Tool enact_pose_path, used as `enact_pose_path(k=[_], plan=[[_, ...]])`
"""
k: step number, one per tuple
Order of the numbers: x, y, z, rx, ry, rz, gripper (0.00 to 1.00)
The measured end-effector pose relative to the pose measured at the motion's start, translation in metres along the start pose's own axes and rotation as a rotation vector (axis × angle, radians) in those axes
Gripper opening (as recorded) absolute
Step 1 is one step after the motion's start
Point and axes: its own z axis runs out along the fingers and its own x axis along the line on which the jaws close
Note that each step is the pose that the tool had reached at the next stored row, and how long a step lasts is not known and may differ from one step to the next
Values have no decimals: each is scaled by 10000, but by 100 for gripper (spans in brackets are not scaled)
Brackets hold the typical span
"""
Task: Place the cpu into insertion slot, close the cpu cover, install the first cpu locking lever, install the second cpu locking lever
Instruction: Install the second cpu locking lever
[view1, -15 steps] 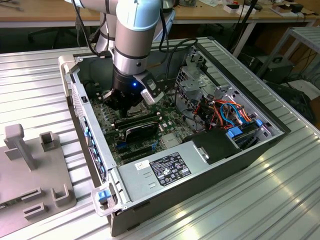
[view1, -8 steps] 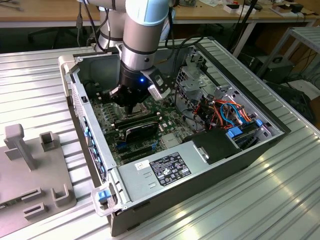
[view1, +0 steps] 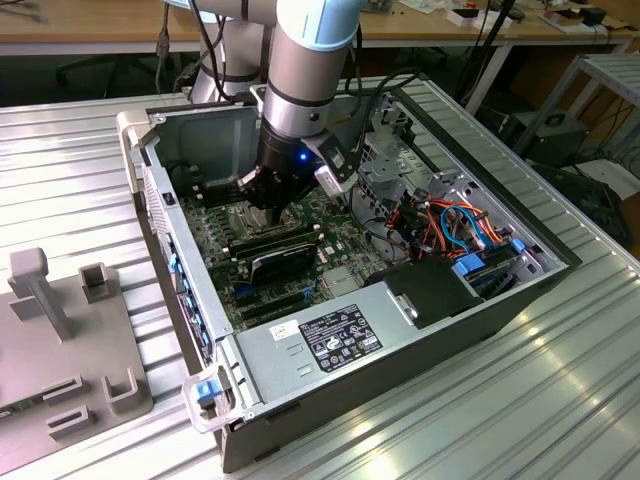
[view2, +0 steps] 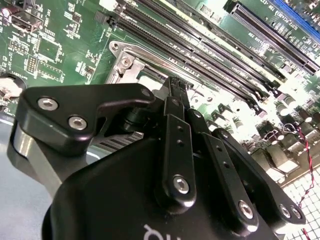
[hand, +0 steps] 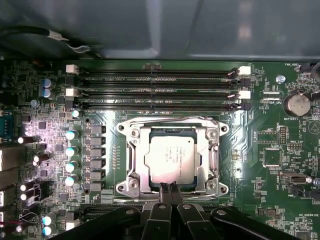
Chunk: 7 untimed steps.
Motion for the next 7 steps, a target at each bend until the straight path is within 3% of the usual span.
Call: enact_pose_path(k=[7], plan=[[-6,1,0,0,0,-1,11]])
